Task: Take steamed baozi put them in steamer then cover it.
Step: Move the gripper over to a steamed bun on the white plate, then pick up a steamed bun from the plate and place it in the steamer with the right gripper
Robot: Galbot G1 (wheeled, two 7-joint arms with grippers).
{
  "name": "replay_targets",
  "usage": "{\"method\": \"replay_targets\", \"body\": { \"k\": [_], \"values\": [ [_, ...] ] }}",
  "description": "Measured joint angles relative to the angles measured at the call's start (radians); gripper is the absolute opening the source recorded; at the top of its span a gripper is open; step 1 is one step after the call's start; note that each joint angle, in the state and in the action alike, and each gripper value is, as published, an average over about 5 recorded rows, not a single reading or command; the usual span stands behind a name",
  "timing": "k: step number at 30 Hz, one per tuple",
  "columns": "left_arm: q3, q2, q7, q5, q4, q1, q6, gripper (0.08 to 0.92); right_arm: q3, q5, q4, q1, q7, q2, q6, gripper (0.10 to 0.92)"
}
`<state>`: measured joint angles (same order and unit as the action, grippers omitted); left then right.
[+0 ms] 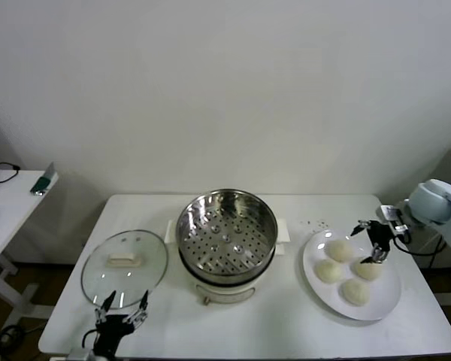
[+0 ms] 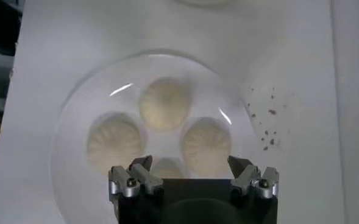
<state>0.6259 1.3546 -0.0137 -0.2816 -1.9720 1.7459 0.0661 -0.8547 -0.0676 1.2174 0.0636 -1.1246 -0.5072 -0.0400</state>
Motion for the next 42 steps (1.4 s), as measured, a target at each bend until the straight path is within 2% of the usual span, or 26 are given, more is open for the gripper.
{"method": "replay_targets", "body": {
  "k": [10, 20, 23, 31, 34, 42],
  "values": [
    [0.007, 0.002, -0.001, 0.001, 0.006, 0.004, -0.008, 0.823, -0.071, 0.054, -0.180, 0.034, -0.011, -0.152, 0.013, 0.823],
    [0.010, 0.004, 0.000, 0.004, 0.008, 0.011, -0.018, 0.823, -0.062, 0.109, -0.293, -0.002, 0.003, -0.258, 0.019, 0.821],
    [0.009, 0.006, 0.000, 0.005, 0.009, 0.011, -0.020, 0.823, -0.055, 0.125, -0.314, -0.006, 0.008, -0.276, 0.022, 0.789],
    [0.010, 0.011, 0.001, 0.006, 0.006, 0.009, -0.020, 0.823, -0.046, 0.144, -0.334, -0.014, 0.006, -0.293, 0.027, 0.616],
    [0.010, 0.012, 0.001, 0.007, 0.004, 0.009, -0.020, 0.823, -0.044, 0.145, -0.333, -0.013, 0.006, -0.295, 0.031, 0.591],
    [0.010, 0.012, 0.001, 0.008, -0.001, 0.015, -0.020, 0.823, -0.121, 0.096, -0.267, 0.092, -0.001, -0.277, 0.067, 0.585]
  ]
}}
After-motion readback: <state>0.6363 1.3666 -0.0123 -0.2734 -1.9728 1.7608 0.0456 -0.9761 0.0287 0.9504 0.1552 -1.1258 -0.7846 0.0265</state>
